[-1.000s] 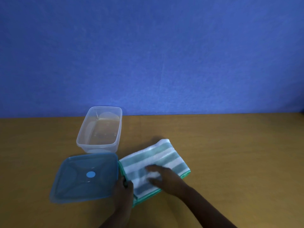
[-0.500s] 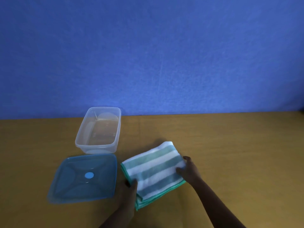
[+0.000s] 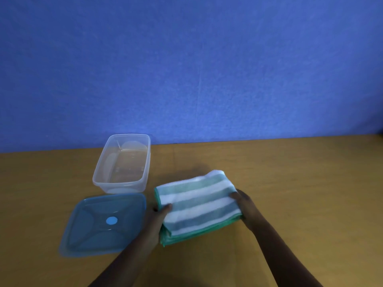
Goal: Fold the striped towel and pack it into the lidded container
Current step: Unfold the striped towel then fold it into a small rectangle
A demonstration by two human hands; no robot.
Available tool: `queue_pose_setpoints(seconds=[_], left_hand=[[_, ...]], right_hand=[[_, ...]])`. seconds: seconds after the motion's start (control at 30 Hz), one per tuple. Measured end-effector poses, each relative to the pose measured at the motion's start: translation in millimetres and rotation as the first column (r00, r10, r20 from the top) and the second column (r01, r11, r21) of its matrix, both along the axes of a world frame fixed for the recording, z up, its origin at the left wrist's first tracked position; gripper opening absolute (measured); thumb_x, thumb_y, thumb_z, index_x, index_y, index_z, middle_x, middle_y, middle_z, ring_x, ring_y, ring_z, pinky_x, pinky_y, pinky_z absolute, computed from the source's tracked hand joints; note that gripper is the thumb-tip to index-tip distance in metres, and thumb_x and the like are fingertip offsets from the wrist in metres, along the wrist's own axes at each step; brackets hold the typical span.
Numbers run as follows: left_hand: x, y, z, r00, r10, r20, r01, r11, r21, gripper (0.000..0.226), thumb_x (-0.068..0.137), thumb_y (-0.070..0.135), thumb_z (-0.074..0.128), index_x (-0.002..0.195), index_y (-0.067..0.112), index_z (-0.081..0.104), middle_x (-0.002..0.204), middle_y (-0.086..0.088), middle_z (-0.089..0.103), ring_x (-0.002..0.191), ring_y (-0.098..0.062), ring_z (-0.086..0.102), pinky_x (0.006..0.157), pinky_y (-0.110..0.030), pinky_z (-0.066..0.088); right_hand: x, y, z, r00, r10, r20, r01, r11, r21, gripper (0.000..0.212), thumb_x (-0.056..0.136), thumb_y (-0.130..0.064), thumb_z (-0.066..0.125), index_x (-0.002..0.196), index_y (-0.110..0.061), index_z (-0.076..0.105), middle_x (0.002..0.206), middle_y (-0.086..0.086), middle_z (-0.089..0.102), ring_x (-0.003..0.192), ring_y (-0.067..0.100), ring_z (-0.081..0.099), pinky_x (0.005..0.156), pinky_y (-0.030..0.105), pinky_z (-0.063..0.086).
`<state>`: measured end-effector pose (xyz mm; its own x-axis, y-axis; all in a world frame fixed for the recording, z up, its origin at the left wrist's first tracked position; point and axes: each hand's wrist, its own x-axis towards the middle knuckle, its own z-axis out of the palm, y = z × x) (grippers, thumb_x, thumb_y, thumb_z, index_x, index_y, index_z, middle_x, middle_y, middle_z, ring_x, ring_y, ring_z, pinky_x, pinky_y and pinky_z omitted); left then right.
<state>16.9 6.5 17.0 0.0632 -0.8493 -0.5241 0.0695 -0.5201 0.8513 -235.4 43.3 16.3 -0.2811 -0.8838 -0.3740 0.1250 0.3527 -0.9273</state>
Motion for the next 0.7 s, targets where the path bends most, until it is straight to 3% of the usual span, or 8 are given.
queue_pose_setpoints(seconds=[0.07,0.13,0.2,0.27,0.37,0.47,0.53,0.7], left_hand=[[2,-8,3,0.991,0.015,0.132,-0.002,0.995,-0.1,0.017,0.076,0.0,0.07,0.084,0.0,0.055,0.082,-0.021,0.059,0.075,-0.03,0.059,0.059,-0.037,0.05],[1,-9,4,0.97,0.018,0.242,0.016,0.99,-0.137,0.025,0.073,-0.003,0.071,0.084,0.001,0.049,0.084,-0.02,0.057,0.081,-0.032,0.06,0.07,-0.045,0.049],[-2,-7,1,0.92,0.032,0.391,0.05,0.979,-0.199,0.025,0.07,-0.008,0.067,0.085,0.001,0.048,0.085,-0.02,0.057,0.088,-0.037,0.059,0.078,-0.045,0.045],[-5,0,-3,0.815,0.071,0.575,0.143,0.937,-0.318,0.025,0.067,-0.011,0.064,0.088,-0.003,0.054,0.09,-0.025,0.058,0.093,-0.04,0.056,0.083,-0.042,0.038],[-11,3,-5,0.669,0.064,0.741,0.4,0.809,-0.431,0.037,0.07,-0.01,0.062,0.106,-0.002,0.059,0.113,-0.024,0.061,0.109,-0.039,0.055,0.095,-0.037,0.038],[-25,-2,-1,0.484,-0.018,0.875,0.681,0.636,-0.363,0.044,0.076,-0.001,0.064,0.119,0.006,0.059,0.133,-0.016,0.055,0.124,-0.036,0.049,0.104,-0.051,0.039],[-38,-6,1,0.318,-0.025,0.948,0.797,0.549,-0.253,0.051,0.07,0.009,0.074,0.119,0.009,0.061,0.13,-0.011,0.059,0.119,-0.036,0.055,0.095,-0.057,0.044],[-48,-7,-19,0.122,-0.083,0.989,0.881,0.469,-0.069,0.054,0.057,0.024,0.082,0.104,0.002,0.069,0.112,-0.013,0.07,0.104,-0.027,0.066,0.086,-0.037,0.054]], right_hand=[[-1,-6,-3,0.994,-0.03,-0.105,0.034,0.999,0.03,0.014,0.09,-0.017,0.054,0.095,-0.008,0.064,0.087,0.013,0.063,0.078,0.024,0.058,0.067,0.034,0.046],[-3,-7,-12,0.952,0.019,-0.306,0.017,0.993,0.113,0.016,0.092,-0.013,0.052,0.102,-0.005,0.061,0.093,0.017,0.061,0.081,0.024,0.056,0.071,0.036,0.045],[-3,-2,-20,0.831,0.105,-0.546,0.001,0.982,0.19,0.037,0.089,-0.017,0.056,0.124,-0.006,0.048,0.106,0.019,0.059,0.093,0.029,0.057,0.074,0.034,0.043],[-2,6,-22,0.655,0.091,-0.75,0.027,0.989,0.144,0.054,0.086,-0.026,0.059,0.135,-0.016,0.036,0.12,0.014,0.052,0.108,0.032,0.052,0.079,0.036,0.044],[2,7,-19,0.511,-0.028,-0.859,0.007,1.0,-0.029,0.053,0.088,-0.031,0.057,0.135,-0.017,0.037,0.127,0.011,0.048,0.118,0.029,0.046,0.09,0.04,0.045],[19,-5,-13,0.455,0.011,-0.891,-0.124,0.991,-0.051,0.045,0.092,-0.028,0.051,0.134,-0.015,0.041,0.134,0.011,0.047,0.123,0.027,0.044,0.099,0.04,0.04],[38,-15,-12,0.397,0.063,-0.916,-0.253,0.966,-0.043,0.042,0.094,-0.024,0.049,0.135,-0.012,0.044,0.14,0.014,0.044,0.132,0.029,0.039,0.108,0.04,0.035],[79,-27,-34,0.173,0.165,-0.971,-0.538,0.841,0.047,0.045,0.087,-0.013,0.057,0.13,-0.001,0.05,0.139,0.021,0.047,0.132,0.038,0.04,0.107,0.051,0.033]])
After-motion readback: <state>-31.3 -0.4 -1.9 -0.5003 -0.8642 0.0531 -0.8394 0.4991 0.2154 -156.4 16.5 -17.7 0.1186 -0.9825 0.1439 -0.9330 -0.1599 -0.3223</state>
